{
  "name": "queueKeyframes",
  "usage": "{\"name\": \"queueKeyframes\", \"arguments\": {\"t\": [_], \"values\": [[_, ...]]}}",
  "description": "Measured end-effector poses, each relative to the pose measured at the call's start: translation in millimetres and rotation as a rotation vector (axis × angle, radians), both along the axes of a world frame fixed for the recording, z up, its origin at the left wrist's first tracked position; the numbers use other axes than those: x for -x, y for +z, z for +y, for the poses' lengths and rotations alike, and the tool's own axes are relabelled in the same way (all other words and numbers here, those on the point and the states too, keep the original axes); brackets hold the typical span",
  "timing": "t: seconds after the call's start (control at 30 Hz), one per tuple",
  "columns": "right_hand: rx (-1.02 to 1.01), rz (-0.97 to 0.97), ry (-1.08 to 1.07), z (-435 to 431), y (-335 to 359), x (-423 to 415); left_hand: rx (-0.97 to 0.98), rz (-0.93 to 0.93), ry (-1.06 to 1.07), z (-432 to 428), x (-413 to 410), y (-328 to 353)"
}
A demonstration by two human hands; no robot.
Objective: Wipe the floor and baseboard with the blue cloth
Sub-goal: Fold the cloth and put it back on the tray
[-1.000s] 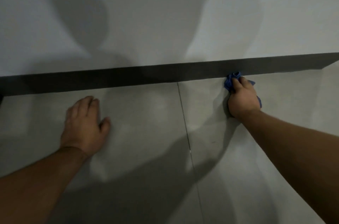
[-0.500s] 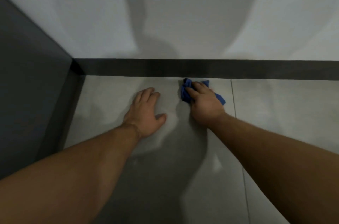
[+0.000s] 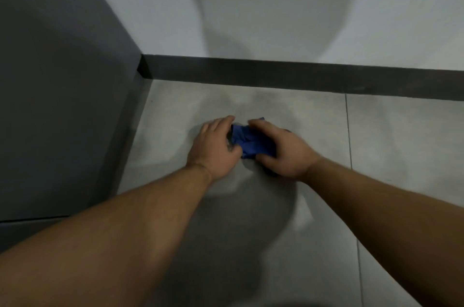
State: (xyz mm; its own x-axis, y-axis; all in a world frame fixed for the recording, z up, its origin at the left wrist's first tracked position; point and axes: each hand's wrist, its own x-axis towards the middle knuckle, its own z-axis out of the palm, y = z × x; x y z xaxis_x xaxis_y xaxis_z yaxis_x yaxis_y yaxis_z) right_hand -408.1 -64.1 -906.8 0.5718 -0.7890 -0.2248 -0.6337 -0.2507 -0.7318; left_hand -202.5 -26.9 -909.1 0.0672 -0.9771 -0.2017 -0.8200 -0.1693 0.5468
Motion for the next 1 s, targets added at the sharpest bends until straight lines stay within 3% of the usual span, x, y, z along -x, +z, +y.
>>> {"name": "queueKeyframes", "arguments": {"t": [0.07,0.13,0.27,0.37,0.53,0.63,0.73,0.87,1.0], "values": [[0.050,-0.037,-0.244,3.6,1.6,12.9,-0.034,0.048,0.025,-6.8,4.1,4.5],[0.084,0.104,-0.415,-0.6,0.8,23.1,-0.107,0.087,0.026,-13.6,10.5,8.1],[0.032,0.430,-0.366,-2.2,0.4,27.9,-0.261,-0.027,-0.047,-17.3,23.0,12.6],[0.051,0.368,-0.414,3.0,9.5,30.5,-0.214,-0.098,-0.088,-13.6,25.8,20.3],[0.046,-0.024,-0.594,-1.7,44.0,47.4,-0.002,0.169,-0.046,-19.3,15.9,43.1],[0.066,-0.213,-0.600,-1.7,69.6,53.5,0.037,0.325,-0.041,-27.5,12.8,67.2],[0.069,-0.322,-0.600,7.6,84.7,61.8,0.024,0.367,-0.133,-30.5,8.8,89.9],[0.055,-0.296,-0.511,33.4,80.5,76.8,-0.152,0.430,-0.227,-14.9,2.1,96.7],[-0.068,-0.020,-0.367,63.9,53.2,83.6,-0.498,0.367,-0.267,19.1,10.0,70.0]]}}
